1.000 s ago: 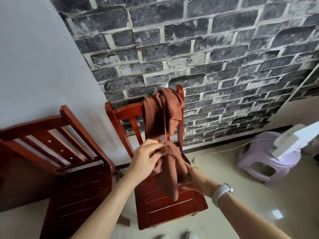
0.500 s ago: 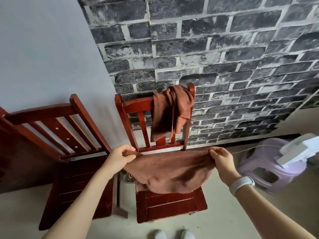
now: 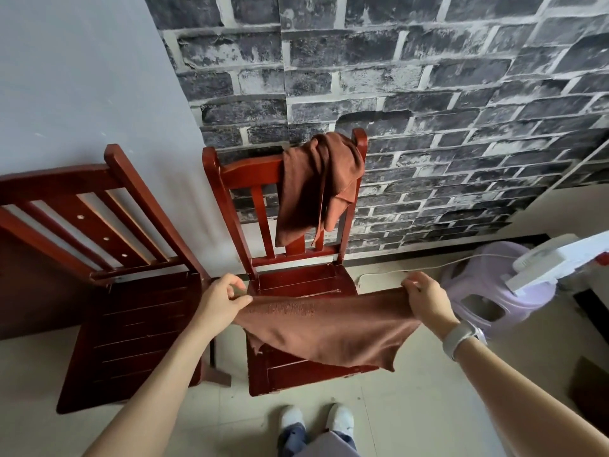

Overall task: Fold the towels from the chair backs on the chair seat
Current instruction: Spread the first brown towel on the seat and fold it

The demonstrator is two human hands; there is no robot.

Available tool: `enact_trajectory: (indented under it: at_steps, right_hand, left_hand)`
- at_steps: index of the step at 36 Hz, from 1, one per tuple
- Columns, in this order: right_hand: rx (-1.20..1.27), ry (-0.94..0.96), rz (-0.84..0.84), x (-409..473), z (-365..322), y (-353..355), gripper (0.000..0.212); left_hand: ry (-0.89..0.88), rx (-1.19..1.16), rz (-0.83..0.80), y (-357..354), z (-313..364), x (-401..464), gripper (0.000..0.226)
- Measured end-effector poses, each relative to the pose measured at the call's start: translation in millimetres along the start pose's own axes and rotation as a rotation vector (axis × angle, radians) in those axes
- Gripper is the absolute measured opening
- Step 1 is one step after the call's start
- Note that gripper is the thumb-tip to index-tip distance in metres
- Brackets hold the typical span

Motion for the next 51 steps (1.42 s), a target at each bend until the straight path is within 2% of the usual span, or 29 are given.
enact_trajectory:
  at_steps: [3, 6, 9, 12, 14, 16, 19, 22, 25, 28, 33, 36, 40, 45, 51]
  right_hand:
    - [-0.006, 0.016, -0.144, 2.8, 3.4, -3.9, 0.019]
    - [0.128, 0.017, -0.219, -1.0, 3.4, -0.4, 0.018]
    - [0.186, 0.06, -0.299, -8.8, 3.8, 5.0, 0.015]
    - [0.13, 0.105, -0.486, -17.0, 2.1, 4.5, 0.009]
    - [0.01, 0.139, -0.626, -21.0, 1.6, 1.5, 0.018]
    - [-0.163, 0.186, -0.683, -21.9, 2.6, -2.7, 0.023]
    - [-0.291, 0.24, -0.547, -16.8, 3.7, -6.2, 0.02]
    - [-0.316, 0.282, -0.375, -5.6, 5.6, -8.2, 0.022]
    - [-0.366, 0.295, -0.332, 7.9, 2.5, -11.9, 0.022]
    - [-0.378, 0.262, -0.279, 24.9, -5.0, -12.9, 0.023]
    - [-0.4, 0.254, -0.175, 53.1, -19.1, -12.5, 0.023]
    - [-0.412, 0.318, -0.077, 61.4, -26.8, -12.5, 0.023]
    - [-0.407, 0.389, -0.019, 60.3, -31.5, -15.2, 0.022]
    - [-0.4, 0.455, 0.011, 43.7, -18.4, -29.1, 0.019]
    - [-0.421, 0.388, -0.183, 13.5, 34.2, -80.0, 0.017]
  left_hand:
    - [0.03, -0.092, -0.074, -1.2, -8.0, 1.1, 0.01]
    - [0.028, -0.096, -0.165, -0.3, -11.6, -1.5, 0.013]
    - [-0.003, 0.089, -0.251, -1.4, -12.3, -5.3, 0.024]
    - [-0.068, 0.358, -0.294, -9.5, -14.9, -7.8, 0.039]
    - [-0.112, 0.5, -0.268, -16.2, -16.2, -9.0, 0.038]
    - [-0.157, 0.624, -0.159, -17.6, -14.8, -9.8, 0.028]
    - [-0.205, 0.771, 0.045, -13.0, -13.3, -5.3, 0.022]
    - [-0.178, 0.781, 0.123, -10.0, -14.4, 5.6, 0.024]
    - [-0.145, 0.778, 0.182, -8.3, -10.0, 20.1, 0.022]
    - [-0.115, 0.687, 0.243, -0.3, 3.0, 37.2, 0.025]
    - [-0.12, 0.374, 0.327, 14.7, 28.2, 60.3, 0.03]
    - [-0.234, 0.259, 0.437, 23.3, 38.5, 65.7, 0.031]
    - [-0.392, 0.237, 0.542, 28.9, 36.3, 63.0, 0.031]
    - [-0.406, 0.284, 0.54, 10.2, -1.5, 61.2, 0.032]
    - [-0.337, 0.33, 0.382, -54.5, -66.9, 61.4, 0.031]
Point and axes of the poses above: each hand's wrist, its own x-axis towards the middle knuckle, its own y-axis out of the back of the hand, z = x × y, the point moved 3 cm from there along x, towards the middle knuckle, and after that the axes turned 14 degrees about y, right-handed, at the moved point
